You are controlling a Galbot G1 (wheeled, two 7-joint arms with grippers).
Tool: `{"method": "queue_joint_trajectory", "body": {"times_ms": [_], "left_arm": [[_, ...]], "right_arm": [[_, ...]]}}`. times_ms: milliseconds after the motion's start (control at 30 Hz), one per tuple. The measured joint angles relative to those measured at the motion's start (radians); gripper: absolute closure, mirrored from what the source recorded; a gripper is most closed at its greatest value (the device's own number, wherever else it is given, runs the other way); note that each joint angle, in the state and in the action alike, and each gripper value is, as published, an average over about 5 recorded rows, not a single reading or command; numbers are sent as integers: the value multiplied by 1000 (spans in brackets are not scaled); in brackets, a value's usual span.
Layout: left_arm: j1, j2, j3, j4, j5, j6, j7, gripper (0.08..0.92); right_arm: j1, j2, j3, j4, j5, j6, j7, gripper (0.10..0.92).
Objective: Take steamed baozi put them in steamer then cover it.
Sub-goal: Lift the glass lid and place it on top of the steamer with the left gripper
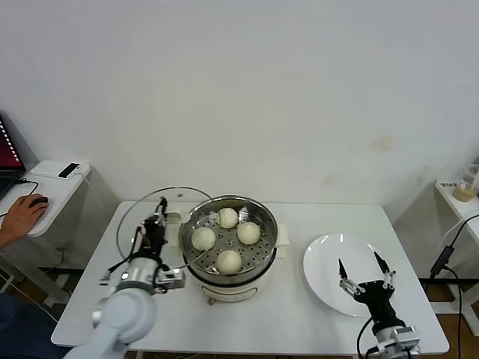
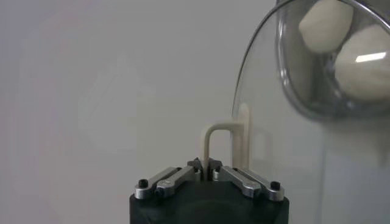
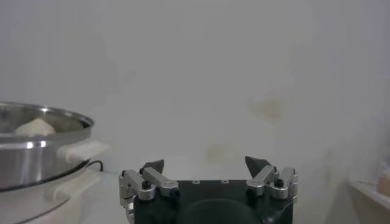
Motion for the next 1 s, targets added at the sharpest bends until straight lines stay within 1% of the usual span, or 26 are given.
{"method": "queue_joint_trajectory", "body": {"times_ms": [233,533,800,1000], "left_arm": [[-64,-114,94,44,112,24,49,865],[-127,-241,180,107,207,41,70,865],[-153,-304,214,166,260,41,77,865],[-154,-329,218,201,291,33,79,865]], "right_arm": [[18,3,-20,-33,-54,0,0,203],[22,11,-39,-59,-93,6,1,203],[18,11,-41,-65,-106,11,4,203],[16,9,-45,-68,-113,13,5,203]]}}
